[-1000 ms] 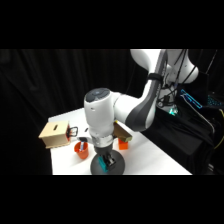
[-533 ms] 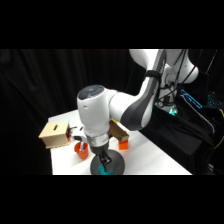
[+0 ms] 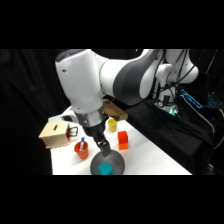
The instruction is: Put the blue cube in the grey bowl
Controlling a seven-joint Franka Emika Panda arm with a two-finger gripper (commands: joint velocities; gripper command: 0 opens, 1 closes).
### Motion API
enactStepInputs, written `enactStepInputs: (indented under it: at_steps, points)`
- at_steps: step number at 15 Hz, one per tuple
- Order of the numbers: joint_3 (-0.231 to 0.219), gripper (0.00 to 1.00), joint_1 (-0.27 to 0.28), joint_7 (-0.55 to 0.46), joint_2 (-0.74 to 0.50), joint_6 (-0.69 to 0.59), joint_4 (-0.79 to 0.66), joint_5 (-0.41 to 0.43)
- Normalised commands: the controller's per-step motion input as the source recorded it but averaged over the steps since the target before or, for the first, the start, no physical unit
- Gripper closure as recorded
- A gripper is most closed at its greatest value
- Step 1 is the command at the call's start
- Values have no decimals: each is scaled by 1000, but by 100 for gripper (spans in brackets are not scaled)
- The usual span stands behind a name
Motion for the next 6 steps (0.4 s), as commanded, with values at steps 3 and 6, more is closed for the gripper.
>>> enactStepInputs:
  at_steps: [3,6]
  points:
    - [51,0,-92,-24,-154,-530,259,98]
    - [47,0,-76,-6,-87,-439,258,85]
